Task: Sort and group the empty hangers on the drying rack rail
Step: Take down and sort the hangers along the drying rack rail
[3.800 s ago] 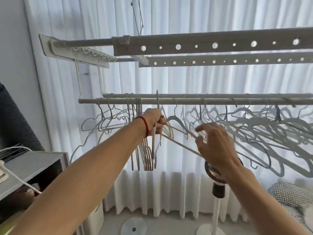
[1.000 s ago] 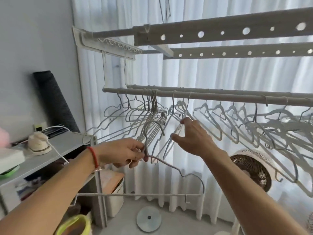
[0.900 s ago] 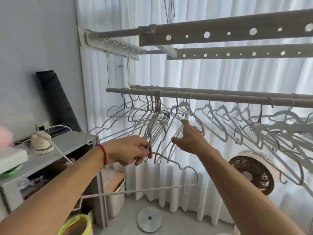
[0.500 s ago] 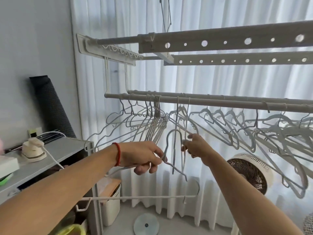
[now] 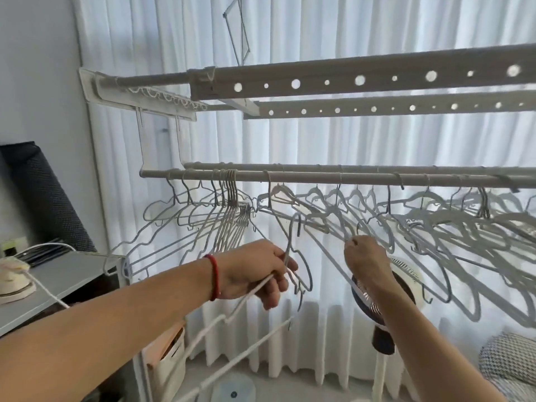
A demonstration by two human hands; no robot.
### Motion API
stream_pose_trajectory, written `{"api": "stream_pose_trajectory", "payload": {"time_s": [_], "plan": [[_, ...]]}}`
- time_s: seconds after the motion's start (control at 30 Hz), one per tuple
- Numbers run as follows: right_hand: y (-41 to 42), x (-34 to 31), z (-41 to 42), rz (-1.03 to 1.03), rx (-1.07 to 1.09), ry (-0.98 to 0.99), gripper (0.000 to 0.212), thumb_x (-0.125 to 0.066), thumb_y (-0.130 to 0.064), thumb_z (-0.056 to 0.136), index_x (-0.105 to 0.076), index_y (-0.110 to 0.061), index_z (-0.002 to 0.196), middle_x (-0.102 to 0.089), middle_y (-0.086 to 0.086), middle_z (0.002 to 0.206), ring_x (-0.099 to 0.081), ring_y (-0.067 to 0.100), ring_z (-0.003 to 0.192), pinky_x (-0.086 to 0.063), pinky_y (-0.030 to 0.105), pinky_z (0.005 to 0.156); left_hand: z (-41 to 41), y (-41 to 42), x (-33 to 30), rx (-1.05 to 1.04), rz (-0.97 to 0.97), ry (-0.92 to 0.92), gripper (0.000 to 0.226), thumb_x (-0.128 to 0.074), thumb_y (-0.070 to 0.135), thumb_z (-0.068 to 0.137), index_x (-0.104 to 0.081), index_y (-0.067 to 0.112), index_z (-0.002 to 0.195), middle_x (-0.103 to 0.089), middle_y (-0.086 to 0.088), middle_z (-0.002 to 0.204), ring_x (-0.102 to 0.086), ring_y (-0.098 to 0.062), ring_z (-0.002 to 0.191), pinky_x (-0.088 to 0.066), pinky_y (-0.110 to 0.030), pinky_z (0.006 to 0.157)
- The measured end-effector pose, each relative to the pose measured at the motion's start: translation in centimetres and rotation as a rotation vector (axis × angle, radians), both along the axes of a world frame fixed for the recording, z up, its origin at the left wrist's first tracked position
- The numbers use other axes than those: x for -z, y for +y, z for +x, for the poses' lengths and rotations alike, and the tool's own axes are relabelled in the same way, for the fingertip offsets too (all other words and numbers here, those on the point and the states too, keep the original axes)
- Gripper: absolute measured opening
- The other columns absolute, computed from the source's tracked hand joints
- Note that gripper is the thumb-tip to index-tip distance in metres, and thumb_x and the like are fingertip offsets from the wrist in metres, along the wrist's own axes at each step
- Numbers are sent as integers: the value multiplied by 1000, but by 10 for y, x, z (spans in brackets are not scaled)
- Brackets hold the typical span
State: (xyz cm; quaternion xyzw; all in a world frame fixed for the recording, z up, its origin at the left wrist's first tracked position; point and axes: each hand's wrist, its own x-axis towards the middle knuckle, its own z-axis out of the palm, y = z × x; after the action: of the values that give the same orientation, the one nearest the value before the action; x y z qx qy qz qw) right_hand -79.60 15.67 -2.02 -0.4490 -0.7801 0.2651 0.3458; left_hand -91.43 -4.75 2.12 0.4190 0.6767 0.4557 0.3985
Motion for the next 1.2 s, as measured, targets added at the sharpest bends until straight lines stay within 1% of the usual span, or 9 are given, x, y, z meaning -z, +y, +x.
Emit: {"api": "stream_pose_trajectory", "payload": {"time_s": [0.17, 0.3, 0.47, 0.57, 0.7, 0.87, 1.0, 1.13, 1.2], "plan": [[7, -12, 28, -16, 29, -67, 25, -46, -14, 96, -64, 1, 105, -68, 21, 106, -65, 38, 97, -51, 41, 80, 26, 44, -18, -109, 102, -155, 26, -31, -10, 96, -54, -4, 108, -55, -11, 55, -42, -10, 29, -40, -18, 34], [14, -19, 44, 18, 42, -93, 20, -46, -11, 95, -62, -2, 103, -62, 12, 90, -62, 36, 88, -52, 41, 76, 44, 69, -26, -97, 29, -224, 23, -32, -5, 99, -54, -4, 101, -61, -10, 54, -39, -5, 27, -34, -16, 30], [27, -27, 62, 1, -27, -92, 26, -47, -9, 93, -66, 3, 106, -70, 23, 104, -65, 38, 97, -54, 41, 83, 72, 81, -10, -48, -31, -241, 23, -31, -4, 101, -54, -6, 101, -62, -11, 55, -33, -5, 27, -31, -16, 29], [32, -22, 66, 41, -62, -87, 23, -46, -8, 94, -68, 0, 98, -69, 20, 97, -65, 37, 91, -56, 43, 78, 84, 93, -7, -109, 42, -145, 24, -28, -5, 98, -51, -6, 102, -61, -10, 47, -33, -6, 25, -31, -16, 30], [35, -15, 68, 43, -59, -83, 21, -42, -5, 94, -63, -2, 97, -66, 18, 101, -58, 35, 90, -45, 36, 74, 72, 102, -20, -224, 101, -46, 22, -27, -6, 98, -49, -1, 100, -59, -15, 49, -30, -7, 24, -29, -13, 32], [30, -9, 60, 17, -31, -60, 28, -40, -3, 93, -62, -1, 109, -64, 24, 115, -61, 43, 105, -51, 43, 87, 33, 114, -44, -362, 176, 59, 22, -29, -8, 96, -50, -5, 101, -57, -18, 63, -30, -8, 22, -27, -13, 30], [27, -4, 49, 15, -42, -61, 30, -38, -1, 91, -60, 0, 111, -64, 23, 115, -59, 40, 105, -47, 40, 84, 1, 136, -57, -430, 183, 125, 25, -29, -3, 95, -50, -5, 108, -61, -12, 45, -32, -10, 23, -27, -17, 37], [25, 4, 40, 8, -80, -32, 33, -39, 1, 90, -58, 0, 118, -63, 24, 118, -57, 39, 108, -39, 34, 80, -22, 154, -57, -487, 209, 185, 28, -28, 2, 92, -54, -5, 100, -64, -18, 67, -34, -15, 26, -28, -20, 41], [23, 8, 37, 5, -88, -25, 34, -40, 0, 92, -57, -2, 121, -65, 21, 115, -58, 38, 105, -38, 33, 78, -32, 160, -52, -465, 227, 192, 33, -26, 0, 91, -53, -9, 108, -64, -21, 74, -34, -16, 27, -28, -19, 40]]}}
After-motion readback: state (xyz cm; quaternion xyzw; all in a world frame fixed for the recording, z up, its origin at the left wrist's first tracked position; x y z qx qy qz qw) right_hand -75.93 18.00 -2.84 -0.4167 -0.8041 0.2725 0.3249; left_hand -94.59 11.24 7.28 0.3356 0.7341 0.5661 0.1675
